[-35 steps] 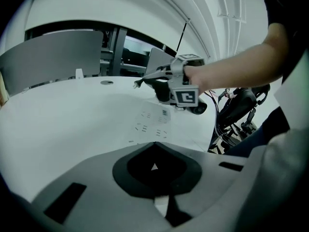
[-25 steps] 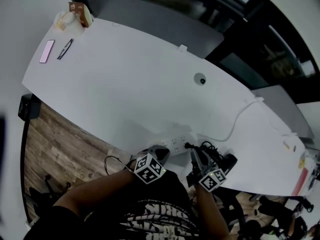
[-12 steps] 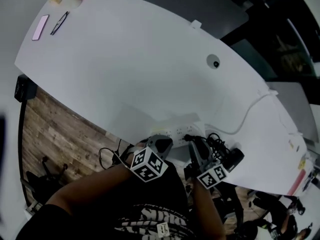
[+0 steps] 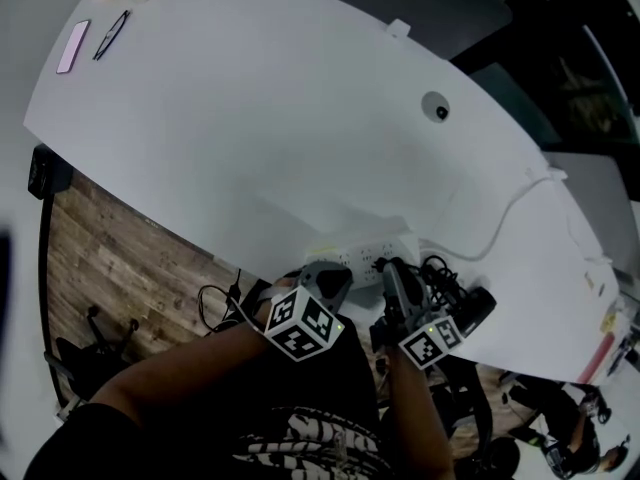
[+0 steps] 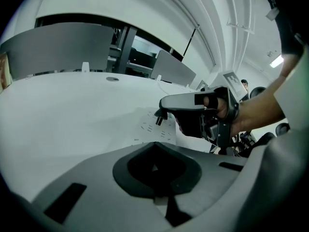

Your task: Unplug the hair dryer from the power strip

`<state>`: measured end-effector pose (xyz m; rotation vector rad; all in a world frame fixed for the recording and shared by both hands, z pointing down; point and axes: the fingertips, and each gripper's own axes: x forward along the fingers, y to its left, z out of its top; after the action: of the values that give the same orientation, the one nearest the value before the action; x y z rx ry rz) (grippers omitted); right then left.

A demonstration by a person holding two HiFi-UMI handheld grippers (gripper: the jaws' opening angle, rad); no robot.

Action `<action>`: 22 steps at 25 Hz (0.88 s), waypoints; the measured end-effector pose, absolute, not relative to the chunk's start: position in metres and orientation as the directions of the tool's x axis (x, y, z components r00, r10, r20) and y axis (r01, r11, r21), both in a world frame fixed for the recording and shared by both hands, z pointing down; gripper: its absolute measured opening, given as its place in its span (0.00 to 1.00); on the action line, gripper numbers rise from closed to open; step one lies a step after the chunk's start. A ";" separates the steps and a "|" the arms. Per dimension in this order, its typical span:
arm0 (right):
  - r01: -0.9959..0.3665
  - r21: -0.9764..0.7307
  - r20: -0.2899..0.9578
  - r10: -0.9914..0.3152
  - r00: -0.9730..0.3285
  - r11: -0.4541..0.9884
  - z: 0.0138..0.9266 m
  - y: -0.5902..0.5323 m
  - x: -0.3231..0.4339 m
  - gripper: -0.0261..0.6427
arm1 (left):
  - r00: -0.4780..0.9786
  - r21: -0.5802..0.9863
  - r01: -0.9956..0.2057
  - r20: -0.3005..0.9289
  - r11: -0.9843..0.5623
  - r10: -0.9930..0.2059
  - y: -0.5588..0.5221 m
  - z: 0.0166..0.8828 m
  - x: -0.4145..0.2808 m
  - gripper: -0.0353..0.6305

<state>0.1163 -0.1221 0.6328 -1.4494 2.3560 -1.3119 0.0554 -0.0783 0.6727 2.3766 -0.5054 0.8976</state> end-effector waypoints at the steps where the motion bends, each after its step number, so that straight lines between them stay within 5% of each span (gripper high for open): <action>1: -0.685 -0.703 0.335 -0.760 -0.557 0.192 0.632 -0.121 0.114 0.17 | 0.708 0.362 -0.517 0.690 -0.775 -0.150 -0.079 0.673 0.056 0.09; 6: -0.720 -0.669 0.354 -0.774 -0.525 0.183 0.633 -0.125 0.114 0.17 | 0.733 0.435 -0.529 0.668 -0.729 -0.133 -0.072 0.672 0.071 0.09; 22: -0.927 -0.134 0.435 -0.820 -0.372 0.350 0.632 -0.116 0.100 0.21 | 0.817 0.556 -0.432 0.574 -0.710 -0.048 -0.052 0.661 0.084 0.09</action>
<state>0.0998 -0.1164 0.6325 -1.8794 2.8089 -0.6305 0.0839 -0.0522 0.6609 2.2845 -0.3511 0.6976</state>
